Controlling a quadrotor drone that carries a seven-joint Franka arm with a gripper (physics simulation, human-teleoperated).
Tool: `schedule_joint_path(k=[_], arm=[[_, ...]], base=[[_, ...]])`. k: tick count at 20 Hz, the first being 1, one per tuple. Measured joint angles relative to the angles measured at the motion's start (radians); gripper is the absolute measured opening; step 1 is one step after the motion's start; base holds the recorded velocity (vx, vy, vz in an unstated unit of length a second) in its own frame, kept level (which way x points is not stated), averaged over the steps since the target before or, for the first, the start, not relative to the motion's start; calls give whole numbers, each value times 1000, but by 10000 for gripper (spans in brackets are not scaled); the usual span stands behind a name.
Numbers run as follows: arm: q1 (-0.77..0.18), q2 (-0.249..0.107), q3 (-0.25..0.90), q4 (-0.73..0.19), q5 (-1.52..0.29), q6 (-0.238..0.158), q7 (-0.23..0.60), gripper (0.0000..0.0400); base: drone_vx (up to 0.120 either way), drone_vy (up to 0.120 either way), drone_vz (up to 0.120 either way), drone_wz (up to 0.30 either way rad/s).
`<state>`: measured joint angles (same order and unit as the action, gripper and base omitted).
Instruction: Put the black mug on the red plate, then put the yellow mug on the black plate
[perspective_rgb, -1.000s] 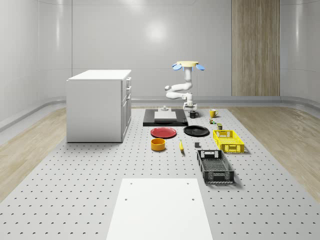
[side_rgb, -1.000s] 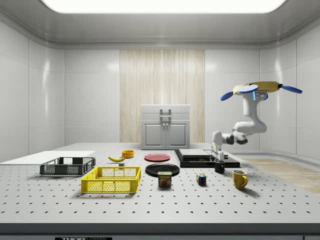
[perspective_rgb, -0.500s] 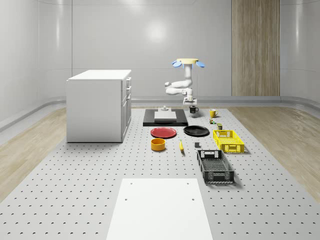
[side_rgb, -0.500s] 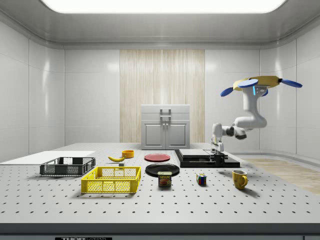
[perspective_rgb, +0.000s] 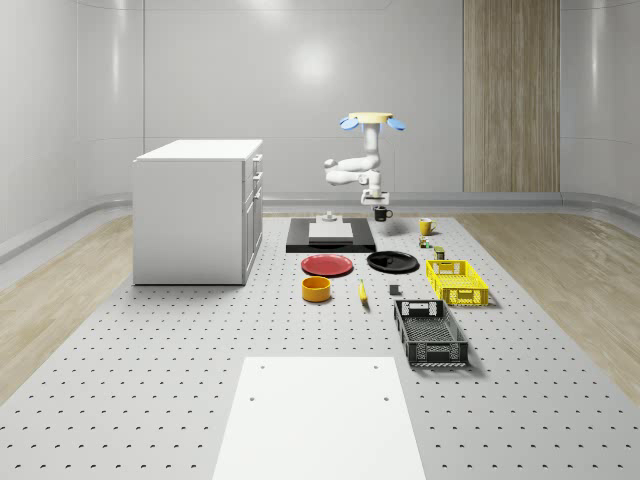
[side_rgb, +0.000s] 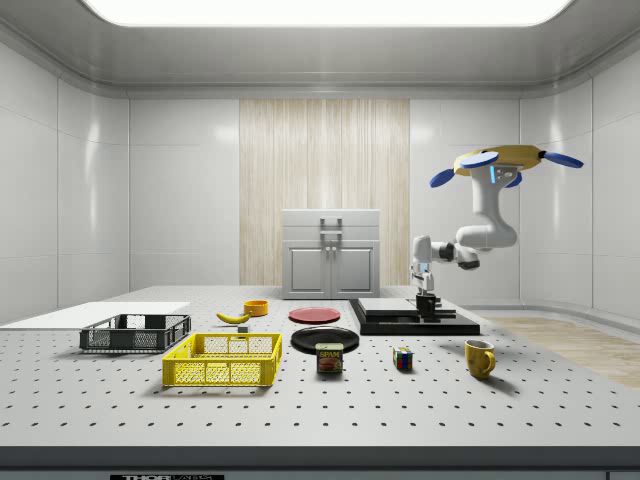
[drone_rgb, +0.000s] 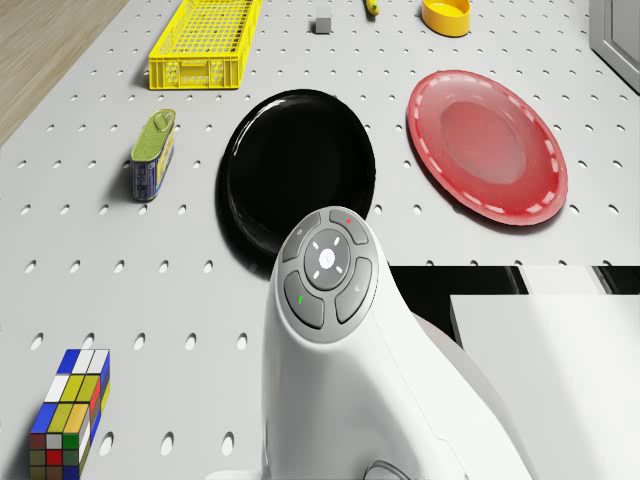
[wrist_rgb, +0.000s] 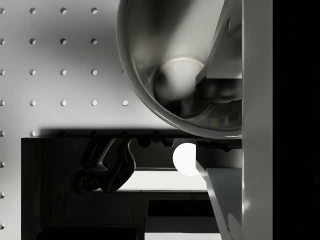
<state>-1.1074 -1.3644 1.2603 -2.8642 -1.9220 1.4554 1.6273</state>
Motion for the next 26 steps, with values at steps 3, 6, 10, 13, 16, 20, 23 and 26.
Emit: schedule_joint_path(k=[3, 6, 10, 13, 16, 20, 23, 26], arm=[[-2, -7, 3, 0, 5, 6, 2, 110], [-5, -14, 5, 1, 9, 12, 4, 110], [-8, -22, 8, 1, 13, 20, 7, 110], [-10, -29, 9, 1, 16, 26, 9, 110], [-12, -35, 10, 2, 19, 31, 10, 110], [-15, -43, 12, 2, 23, 39, 13, 110], [-17, -48, 13, 3, 25, 44, 14, 110], [-18, -54, 14, 3, 28, 49, 16, 110]], base=[[120, -120, 0, 0], [120, -120, 0, 0], [120, -120, 0, 0], [120, -120, 0, 0], [120, -120, 0, 0], [120, -120, 0, 0], [120, -120, 0, 0], [120, -120, 0, 0]])
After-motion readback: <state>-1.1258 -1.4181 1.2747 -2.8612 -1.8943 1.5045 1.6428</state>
